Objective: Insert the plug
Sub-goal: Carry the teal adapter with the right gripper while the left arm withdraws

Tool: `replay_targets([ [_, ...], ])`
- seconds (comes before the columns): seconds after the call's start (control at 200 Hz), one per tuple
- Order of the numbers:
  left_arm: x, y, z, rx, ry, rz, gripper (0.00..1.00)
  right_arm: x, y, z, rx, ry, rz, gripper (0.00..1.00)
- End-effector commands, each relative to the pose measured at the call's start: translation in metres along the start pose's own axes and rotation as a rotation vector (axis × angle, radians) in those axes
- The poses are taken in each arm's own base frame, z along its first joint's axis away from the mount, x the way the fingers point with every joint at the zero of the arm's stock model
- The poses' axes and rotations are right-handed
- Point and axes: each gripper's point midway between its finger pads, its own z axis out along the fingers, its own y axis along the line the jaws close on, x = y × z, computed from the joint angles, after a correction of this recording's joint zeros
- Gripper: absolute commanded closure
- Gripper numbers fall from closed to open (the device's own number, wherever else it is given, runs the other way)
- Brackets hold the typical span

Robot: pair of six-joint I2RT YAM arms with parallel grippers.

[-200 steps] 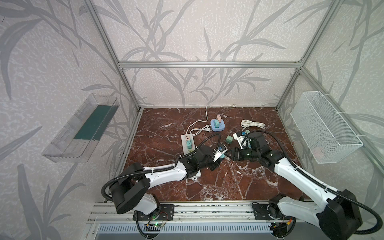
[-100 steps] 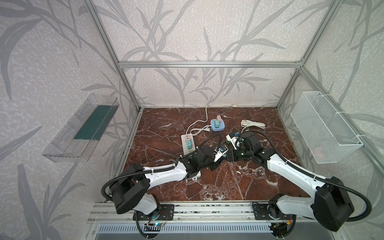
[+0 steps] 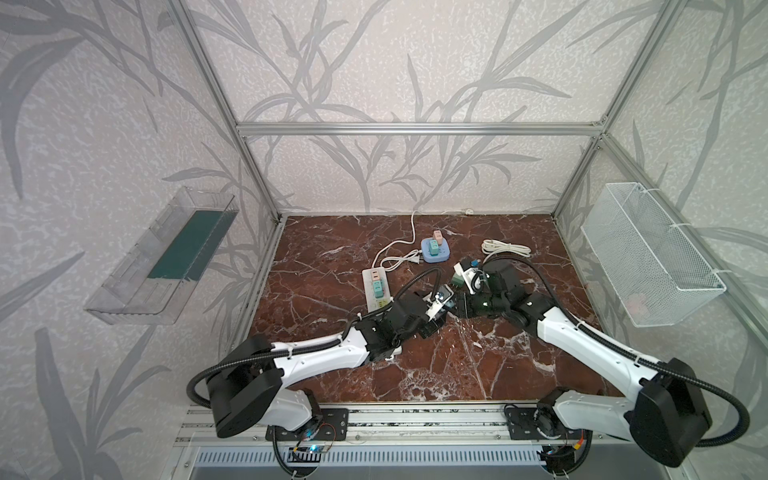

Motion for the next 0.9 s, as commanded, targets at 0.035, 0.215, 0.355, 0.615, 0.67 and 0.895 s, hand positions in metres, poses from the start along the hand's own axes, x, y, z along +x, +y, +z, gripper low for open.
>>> replay_targets([
  [0.035,-0.039,0.088,-0.042,-0.439,-0.14,-0.138,0.25,-0.028,-0.001,-0.019,0.126,-0.103,-0.04,0.96],
  [0.215,-0.031,0.161,-0.079,-0.673,-0.117,-0.381,0.17,-0.028,0.007,-0.005,0.234,-0.133,-0.112,0.98],
  [0.355,-0.001,0.213,-0.096,-0.708,-0.151,-0.718,0.17,-0.02,0.02,0.015,0.281,-0.143,-0.163,1.0],
  [0.615,0.052,0.293,-0.133,-0.84,-0.25,-1.132,0.18,-0.006,0.053,0.071,0.291,-0.061,-0.226,1.0],
  [0.67,0.065,0.306,-0.14,-0.863,-0.274,-1.202,0.18,-0.006,0.06,0.082,0.301,-0.05,-0.246,1.0],
  [0.895,0.084,0.329,-0.161,-0.924,-0.33,-1.279,0.21,0.004,0.069,0.122,0.347,0.013,-0.271,1.0],
])
